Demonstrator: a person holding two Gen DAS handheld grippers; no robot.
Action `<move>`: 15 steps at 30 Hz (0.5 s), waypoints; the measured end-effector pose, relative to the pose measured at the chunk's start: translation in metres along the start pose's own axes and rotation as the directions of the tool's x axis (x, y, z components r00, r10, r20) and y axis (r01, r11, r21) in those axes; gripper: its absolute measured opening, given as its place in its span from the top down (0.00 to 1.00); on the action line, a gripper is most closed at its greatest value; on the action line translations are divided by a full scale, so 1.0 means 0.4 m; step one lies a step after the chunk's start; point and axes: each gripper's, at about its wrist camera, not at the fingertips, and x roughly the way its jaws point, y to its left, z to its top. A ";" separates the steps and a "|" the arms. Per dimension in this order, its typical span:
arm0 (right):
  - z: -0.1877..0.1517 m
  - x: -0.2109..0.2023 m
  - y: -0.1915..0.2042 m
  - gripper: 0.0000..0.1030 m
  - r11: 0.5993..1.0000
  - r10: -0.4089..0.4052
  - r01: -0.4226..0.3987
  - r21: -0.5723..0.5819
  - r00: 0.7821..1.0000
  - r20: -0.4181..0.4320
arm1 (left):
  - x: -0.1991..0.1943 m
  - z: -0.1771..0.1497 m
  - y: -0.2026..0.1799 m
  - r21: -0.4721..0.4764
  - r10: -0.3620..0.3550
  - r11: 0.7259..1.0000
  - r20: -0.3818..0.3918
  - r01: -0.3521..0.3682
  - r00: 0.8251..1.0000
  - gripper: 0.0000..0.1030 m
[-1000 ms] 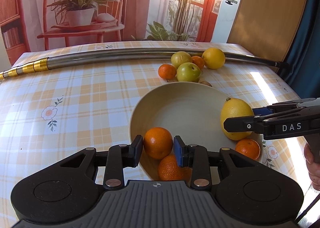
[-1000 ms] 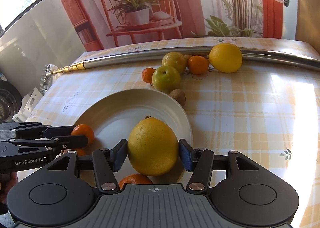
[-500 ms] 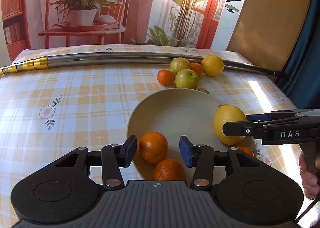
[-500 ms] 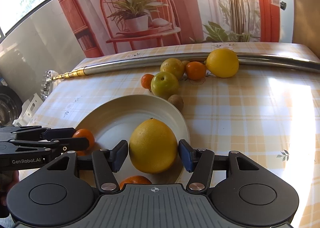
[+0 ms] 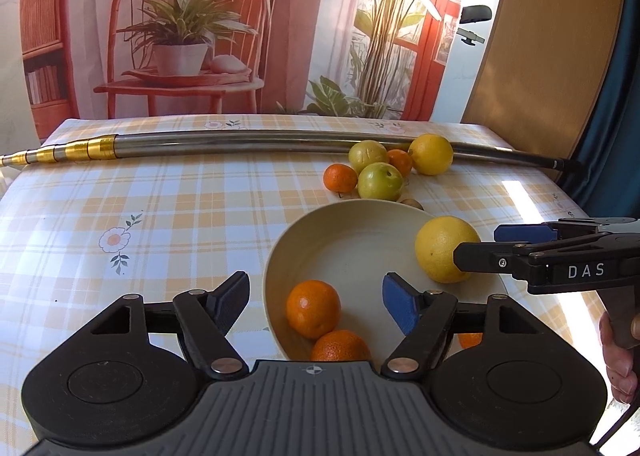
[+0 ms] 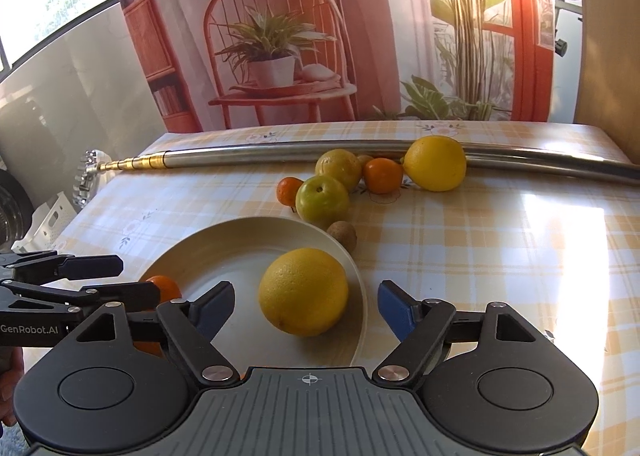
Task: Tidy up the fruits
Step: 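Open both tools to drop the mandarin and grapefruit onto the plate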
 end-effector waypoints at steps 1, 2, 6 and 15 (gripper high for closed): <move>0.000 -0.001 -0.001 0.23 1.000 -0.001 0.001 0.003 1.000 0.001 | -0.004 0.000 -0.002 0.004 0.015 1.000 0.008 -0.015 1.000 0.25; 0.000 -0.001 -0.002 0.22 1.000 -0.002 0.002 0.006 1.000 0.002 | -0.007 -0.001 -0.004 0.008 0.027 1.000 0.016 -0.027 1.000 0.24; -0.003 -0.003 -0.005 0.21 1.000 -0.005 0.005 0.020 1.000 0.011 | -0.019 -0.007 -0.010 0.006 0.070 0.998 0.041 -0.070 0.997 0.21; -0.005 -0.010 -0.013 0.21 0.999 -0.015 0.013 0.041 0.999 0.036 | -0.034 -0.031 -0.041 0.055 0.100 0.993 0.059 -0.104 0.993 0.21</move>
